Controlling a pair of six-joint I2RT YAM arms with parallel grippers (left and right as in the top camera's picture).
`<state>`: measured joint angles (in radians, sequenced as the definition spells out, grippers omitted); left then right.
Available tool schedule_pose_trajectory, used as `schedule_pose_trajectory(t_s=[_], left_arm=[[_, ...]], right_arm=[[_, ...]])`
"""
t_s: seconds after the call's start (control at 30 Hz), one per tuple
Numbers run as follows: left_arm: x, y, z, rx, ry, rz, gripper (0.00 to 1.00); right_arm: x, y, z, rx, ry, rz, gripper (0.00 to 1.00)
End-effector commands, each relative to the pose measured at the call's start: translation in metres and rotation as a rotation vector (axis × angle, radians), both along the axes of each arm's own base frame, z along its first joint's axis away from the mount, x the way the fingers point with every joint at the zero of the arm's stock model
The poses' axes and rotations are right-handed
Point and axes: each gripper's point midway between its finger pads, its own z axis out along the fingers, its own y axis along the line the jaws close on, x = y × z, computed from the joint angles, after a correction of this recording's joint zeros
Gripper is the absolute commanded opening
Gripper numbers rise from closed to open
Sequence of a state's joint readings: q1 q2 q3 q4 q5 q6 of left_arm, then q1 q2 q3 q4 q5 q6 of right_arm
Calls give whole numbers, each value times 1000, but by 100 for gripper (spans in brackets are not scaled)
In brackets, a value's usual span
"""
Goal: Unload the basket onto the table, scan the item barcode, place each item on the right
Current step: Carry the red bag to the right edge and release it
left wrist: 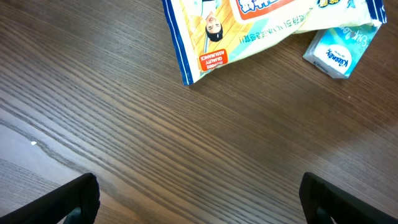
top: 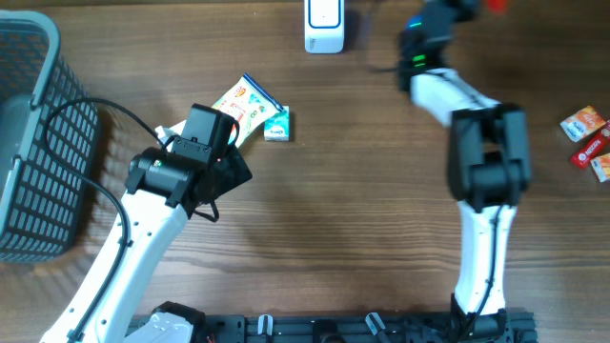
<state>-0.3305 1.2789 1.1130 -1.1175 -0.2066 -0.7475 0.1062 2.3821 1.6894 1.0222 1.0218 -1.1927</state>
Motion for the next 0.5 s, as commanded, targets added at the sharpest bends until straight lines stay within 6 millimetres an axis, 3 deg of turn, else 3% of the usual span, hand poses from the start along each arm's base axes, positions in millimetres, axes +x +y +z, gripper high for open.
schedule_pose_trajectory(t_s=[0.0,0.1,0.2,0.37,0.47], left_arm=[[2,0,2,-18,-9,25,100],[3,0,3,-19,-14,25,100],[5,-1,3,-21,-19,25,100],[7,-1,4,-24,-29,25,100],[7,-2,4,-25,-30,25,100]], right_arm=[[-66,-110,2,150,-94,-423,4],[-92,-157,-23,182,-41,-576,4],[-106,-187,-55,208,65,-627,4],[-133,-221,-109,333,163,-645,4],[-147,-239,-116,363,156,-680,4]])
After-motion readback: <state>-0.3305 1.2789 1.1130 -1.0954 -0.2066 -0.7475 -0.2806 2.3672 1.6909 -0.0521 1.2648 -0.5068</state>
